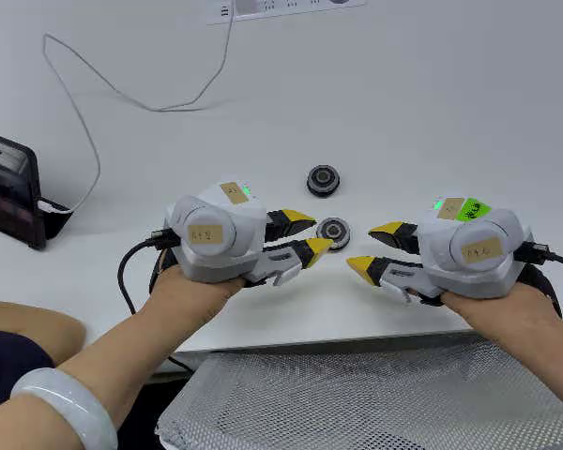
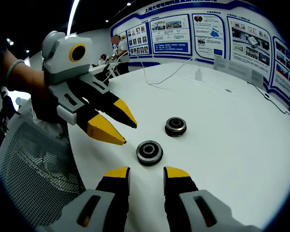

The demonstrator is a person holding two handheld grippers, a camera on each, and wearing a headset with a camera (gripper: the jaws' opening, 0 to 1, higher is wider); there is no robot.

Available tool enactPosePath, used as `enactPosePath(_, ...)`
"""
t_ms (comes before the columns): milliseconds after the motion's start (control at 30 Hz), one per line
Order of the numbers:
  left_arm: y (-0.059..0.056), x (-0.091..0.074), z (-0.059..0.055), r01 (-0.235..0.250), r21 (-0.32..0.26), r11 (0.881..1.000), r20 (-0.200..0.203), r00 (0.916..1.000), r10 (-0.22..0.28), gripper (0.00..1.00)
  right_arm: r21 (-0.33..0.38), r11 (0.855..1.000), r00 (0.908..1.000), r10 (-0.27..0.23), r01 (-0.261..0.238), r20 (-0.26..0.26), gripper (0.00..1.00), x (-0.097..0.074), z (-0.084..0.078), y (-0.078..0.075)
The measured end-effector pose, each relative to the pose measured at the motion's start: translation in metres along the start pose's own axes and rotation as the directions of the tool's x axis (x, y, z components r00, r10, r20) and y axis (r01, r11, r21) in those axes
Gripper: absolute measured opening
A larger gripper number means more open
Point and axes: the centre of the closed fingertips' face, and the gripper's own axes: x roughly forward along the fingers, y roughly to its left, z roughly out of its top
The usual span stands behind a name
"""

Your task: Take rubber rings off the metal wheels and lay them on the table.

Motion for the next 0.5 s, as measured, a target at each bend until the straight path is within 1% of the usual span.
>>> enactPosePath(33,0.001,0.002,-0.002,0.001,0.003,1.000,-0.008,1.0000,-0.001,0.22,0.004,1.000,1.0000,0.001,-0.001,0.002,0.28,0.000,0.000,0.000)
enactPosePath(100,0.002,0.003,-0.001,0.004,0.006,1.000,-0.008,1.0000,-0.003,0.21,0.006,1.000,1.0000,-0.001,0.001,0.001,0.28,0.000,0.000,-0.001)
enactPosePath(267,0.005,0.010,-0.003,-0.005,0.021,1.000,-0.028,0.9996,0.005,0.17,0.022,1.000,0.9999,0.000,0.000,0.014,0.28,0.002,0.002,-0.002)
enactPosePath(333,0.003,0.013,-0.003,-0.002,0.031,1.000,-0.038,0.9993,0.003,0.17,0.029,1.000,0.9998,-0.001,0.000,0.019,0.28,0.004,0.002,-0.003)
enactPosePath(433,0.004,0.018,-0.009,0.001,0.059,0.998,-0.071,0.9974,0.004,0.14,0.038,0.999,0.9998,0.000,-0.001,0.019,0.28,0.005,0.002,-0.002)
enactPosePath(500,0.004,0.021,-0.010,0.006,0.072,0.997,-0.079,0.9969,0.000,0.13,0.042,0.999,0.9998,0.002,-0.003,0.020,0.28,0.006,0.001,-0.002)
